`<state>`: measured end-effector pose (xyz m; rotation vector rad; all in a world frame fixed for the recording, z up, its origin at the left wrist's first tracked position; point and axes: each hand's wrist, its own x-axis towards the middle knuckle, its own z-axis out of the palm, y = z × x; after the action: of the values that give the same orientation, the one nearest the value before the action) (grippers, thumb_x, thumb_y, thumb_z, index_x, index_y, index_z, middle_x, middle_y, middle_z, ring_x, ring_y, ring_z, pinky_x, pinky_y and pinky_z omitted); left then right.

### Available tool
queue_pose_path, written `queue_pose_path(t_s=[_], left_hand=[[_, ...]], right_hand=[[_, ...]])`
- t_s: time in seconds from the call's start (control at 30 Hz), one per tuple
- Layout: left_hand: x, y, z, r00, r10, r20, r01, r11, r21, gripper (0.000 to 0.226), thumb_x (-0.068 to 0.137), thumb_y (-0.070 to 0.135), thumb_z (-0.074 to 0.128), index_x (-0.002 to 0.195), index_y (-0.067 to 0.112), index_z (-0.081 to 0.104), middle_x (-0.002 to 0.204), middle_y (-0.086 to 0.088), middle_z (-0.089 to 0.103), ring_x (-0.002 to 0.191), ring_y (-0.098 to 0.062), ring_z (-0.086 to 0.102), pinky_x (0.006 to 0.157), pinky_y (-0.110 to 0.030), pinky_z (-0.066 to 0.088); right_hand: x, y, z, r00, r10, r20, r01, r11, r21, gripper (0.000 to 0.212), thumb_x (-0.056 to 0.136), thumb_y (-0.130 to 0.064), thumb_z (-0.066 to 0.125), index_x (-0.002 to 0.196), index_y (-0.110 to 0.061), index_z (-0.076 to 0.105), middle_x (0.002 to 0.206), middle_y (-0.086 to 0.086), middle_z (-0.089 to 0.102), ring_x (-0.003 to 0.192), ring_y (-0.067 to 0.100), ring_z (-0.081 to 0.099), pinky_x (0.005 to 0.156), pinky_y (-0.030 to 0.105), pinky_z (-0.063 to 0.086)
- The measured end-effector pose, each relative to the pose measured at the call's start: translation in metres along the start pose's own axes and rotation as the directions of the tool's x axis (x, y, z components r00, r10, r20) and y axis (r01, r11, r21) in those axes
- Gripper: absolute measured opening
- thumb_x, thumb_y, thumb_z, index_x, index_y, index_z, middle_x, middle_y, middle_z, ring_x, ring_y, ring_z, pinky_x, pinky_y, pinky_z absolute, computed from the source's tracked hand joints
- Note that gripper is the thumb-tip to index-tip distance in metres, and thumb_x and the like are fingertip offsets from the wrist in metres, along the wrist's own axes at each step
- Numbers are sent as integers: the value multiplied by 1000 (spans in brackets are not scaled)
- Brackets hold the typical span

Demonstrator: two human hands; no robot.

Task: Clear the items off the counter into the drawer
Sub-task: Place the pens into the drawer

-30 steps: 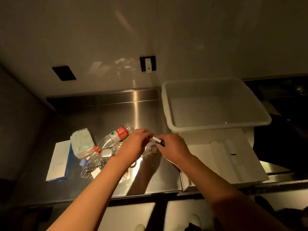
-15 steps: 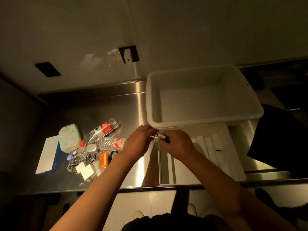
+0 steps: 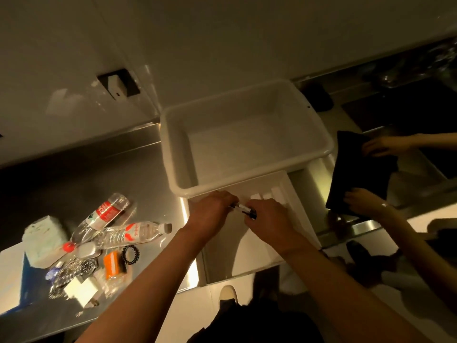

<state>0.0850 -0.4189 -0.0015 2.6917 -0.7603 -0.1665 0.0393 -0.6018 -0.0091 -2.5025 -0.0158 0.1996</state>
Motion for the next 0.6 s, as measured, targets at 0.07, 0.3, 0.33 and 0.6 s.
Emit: queue_pose_path(t_s=[0.07,0.3,0.33,0.6], left_hand=[[11,5,11,999,34,40,-34,999,0,30,93,14,69,120,28,67,115,5,68,103,-17,63,80,-33,53],[35,15,39,986,97,138,-98,995,1,25,98,19,60,121,28,65,119,6,63,107,-20,60,76,-39,54],[37,17,42,984,104,148,-106,994,8,25,99,21,58,122,29,65,121,6,62,108,-20,60,75,-38,54],[53,33,58,963,170,208,-192,977,90,27,99,20,55,123,30,62,122,4,59,102,-23,60,72,-41,55]], right_hand=[[-2,13,2,999,43,-12,-43,999,17,11,87,-28,70,97,-24,73,85,-3,74,76,15,69,69,30,57],[-3,38,10,980,196,-12,-197,979,-50,8,85,-34,70,90,-28,68,71,-6,64,70,15,65,62,27,49],[-3,42,11,979,201,-23,-202,977,-68,7,85,-36,69,88,-30,66,67,-9,58,67,14,62,61,26,45],[-11,44,8,968,251,-24,-251,944,-215,16,94,-36,60,99,-22,67,90,1,69,85,20,68,74,32,56]])
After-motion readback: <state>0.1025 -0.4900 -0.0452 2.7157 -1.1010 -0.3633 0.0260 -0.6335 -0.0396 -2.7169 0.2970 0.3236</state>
